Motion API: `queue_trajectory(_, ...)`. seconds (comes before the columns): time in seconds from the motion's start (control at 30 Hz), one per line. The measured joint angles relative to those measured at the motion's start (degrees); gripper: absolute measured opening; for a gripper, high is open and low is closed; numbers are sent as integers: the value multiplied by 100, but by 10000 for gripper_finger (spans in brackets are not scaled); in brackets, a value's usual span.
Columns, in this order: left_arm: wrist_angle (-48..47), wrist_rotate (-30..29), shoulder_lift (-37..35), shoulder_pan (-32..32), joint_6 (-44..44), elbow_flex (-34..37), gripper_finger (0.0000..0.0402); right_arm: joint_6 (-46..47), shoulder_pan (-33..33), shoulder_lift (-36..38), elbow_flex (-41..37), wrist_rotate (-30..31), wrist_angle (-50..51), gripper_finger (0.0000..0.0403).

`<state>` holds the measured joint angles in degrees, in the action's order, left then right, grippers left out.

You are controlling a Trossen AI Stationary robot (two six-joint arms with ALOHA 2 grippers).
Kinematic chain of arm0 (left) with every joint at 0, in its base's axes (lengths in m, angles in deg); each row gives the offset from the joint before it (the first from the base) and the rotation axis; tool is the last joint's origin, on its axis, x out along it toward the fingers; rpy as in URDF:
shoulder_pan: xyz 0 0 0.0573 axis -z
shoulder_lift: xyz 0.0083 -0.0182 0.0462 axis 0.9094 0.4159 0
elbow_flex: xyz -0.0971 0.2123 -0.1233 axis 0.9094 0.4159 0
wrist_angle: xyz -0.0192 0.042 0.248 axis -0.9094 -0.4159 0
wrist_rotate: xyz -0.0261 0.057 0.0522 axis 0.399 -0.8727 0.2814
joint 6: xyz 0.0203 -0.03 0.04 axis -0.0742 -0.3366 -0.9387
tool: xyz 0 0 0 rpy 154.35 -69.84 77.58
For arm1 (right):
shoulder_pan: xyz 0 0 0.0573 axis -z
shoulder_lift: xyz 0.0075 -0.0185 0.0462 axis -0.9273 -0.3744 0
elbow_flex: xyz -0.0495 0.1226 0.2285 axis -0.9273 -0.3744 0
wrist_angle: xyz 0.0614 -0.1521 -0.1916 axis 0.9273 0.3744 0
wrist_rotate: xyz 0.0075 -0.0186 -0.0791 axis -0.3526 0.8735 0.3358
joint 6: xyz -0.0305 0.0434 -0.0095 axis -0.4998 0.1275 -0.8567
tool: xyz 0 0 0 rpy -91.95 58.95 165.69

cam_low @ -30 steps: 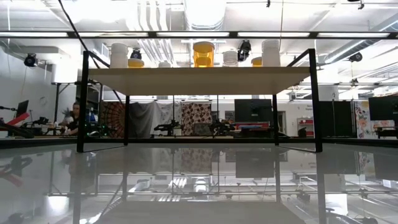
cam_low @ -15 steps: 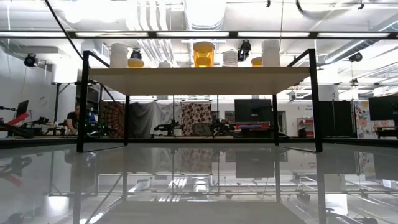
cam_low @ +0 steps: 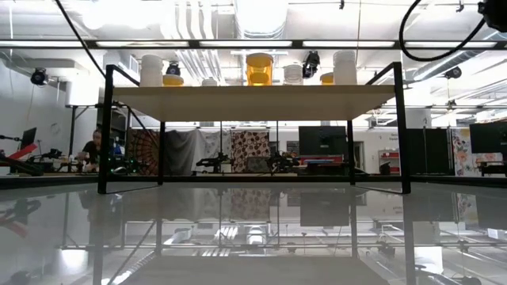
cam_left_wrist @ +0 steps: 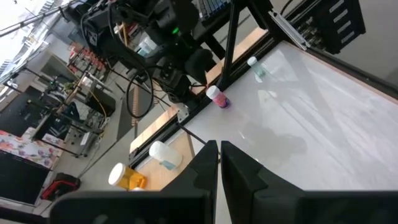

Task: Pick and place medicine bottles onto shelf by color
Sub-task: Put the pink pill bottle on the shelf

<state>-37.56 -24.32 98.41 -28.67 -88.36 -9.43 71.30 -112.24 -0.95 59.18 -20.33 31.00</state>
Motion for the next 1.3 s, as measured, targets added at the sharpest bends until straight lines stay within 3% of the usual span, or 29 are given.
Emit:
queue_trajectory(0.13,1,-2,-28,0,7,55,1,2,0,-195,-22,-216,-14,37)
queue_trajectory(0.47,60,-2,-32,0,13,124,1,-38,0,-828,-235,-276,-3,205)
queue_trajectory(0.67,105,-2,-32,0,15,127,1,43,0,-1121,-419,-274,6,261)
queue_trajectory(1.03,139,-2,-26,0,67,127,1,-15,-2,-1155,-896,-274,-391,252)
queue_trajectory(1.3,134,-11,-23,0,155,127,1,-100,0,-1155,-935,-267,-630,174)
